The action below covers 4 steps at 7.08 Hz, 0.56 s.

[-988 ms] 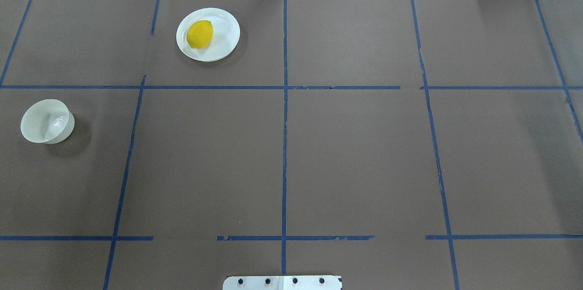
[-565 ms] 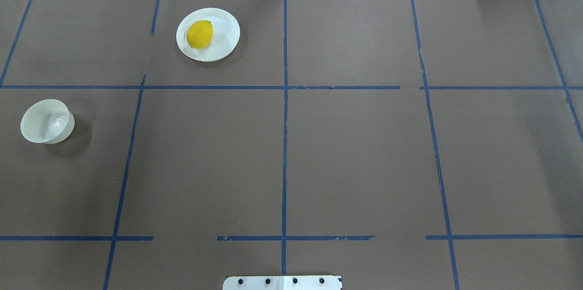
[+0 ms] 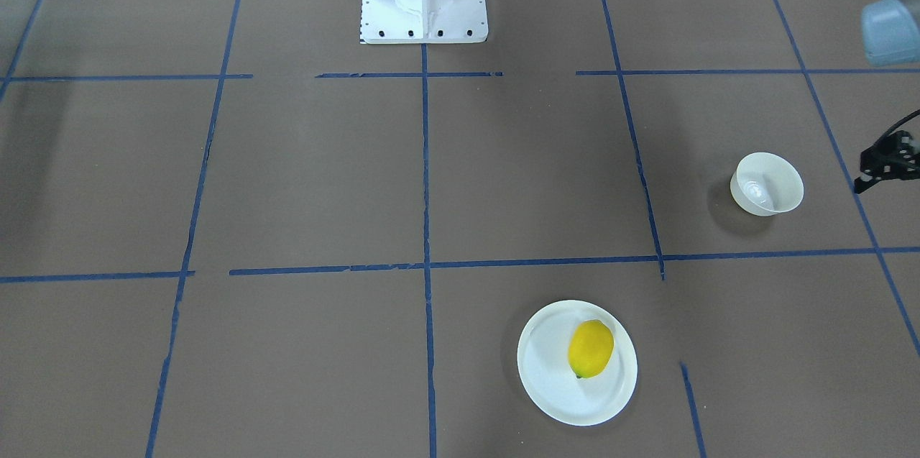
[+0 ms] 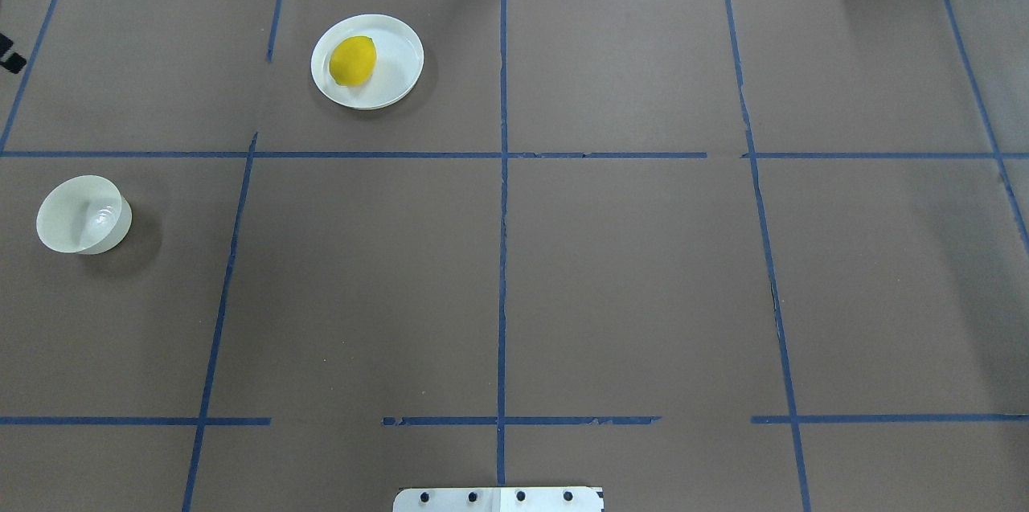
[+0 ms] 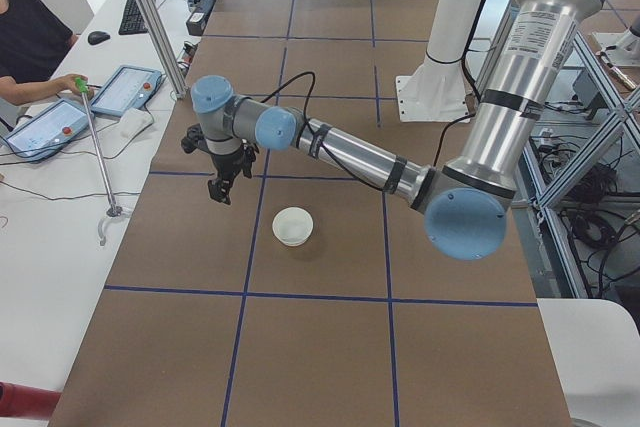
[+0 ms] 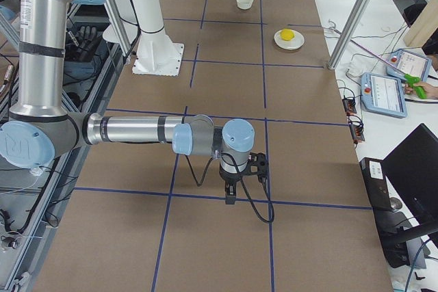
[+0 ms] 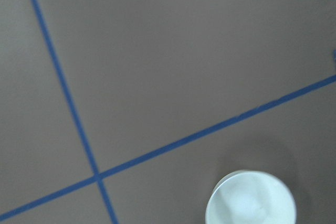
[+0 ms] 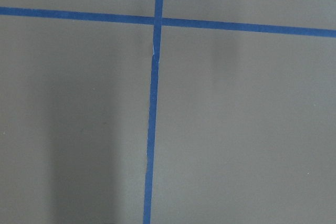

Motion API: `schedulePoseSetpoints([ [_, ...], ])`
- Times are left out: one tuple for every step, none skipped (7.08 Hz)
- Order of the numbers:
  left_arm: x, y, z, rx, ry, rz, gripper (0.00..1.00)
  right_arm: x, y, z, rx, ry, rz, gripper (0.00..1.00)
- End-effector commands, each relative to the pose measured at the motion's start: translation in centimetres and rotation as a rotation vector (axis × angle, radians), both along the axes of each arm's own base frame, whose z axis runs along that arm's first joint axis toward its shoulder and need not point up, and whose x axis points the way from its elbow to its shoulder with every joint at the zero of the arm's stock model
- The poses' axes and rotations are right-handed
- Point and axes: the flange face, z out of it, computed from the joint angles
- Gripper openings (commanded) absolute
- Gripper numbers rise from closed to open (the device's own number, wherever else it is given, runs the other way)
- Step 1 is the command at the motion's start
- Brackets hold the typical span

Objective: Move lemon from plate to bowl

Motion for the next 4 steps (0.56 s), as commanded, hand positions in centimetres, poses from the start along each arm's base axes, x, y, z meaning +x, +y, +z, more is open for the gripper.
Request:
schedulePoseSetpoints([
  [11.4, 0.3, -5.7, 0.052, 0.073, 0.001, 1.0, 0.0, -0.1, -0.1, 0.001, -0.001, 0.0, 1.0],
  [14.9, 0.7, -6.8, -0.012, 0.118, -0.058, 1.0, 0.0, 0.0, 0.0, 0.0, -0.001, 0.0, 1.0],
  [19.0, -1.6, -7.9, -0.05, 0.136, -0.072, 1.0, 0.0, -0.1, -0.1, 0.003, -0.001, 0.0, 1.0],
  [21.8, -5.6, -9.9, -0.049, 0.103, -0.099, 1.0, 0.0, 0.0, 0.0, 0.0, -0.001, 0.0, 1.0],
])
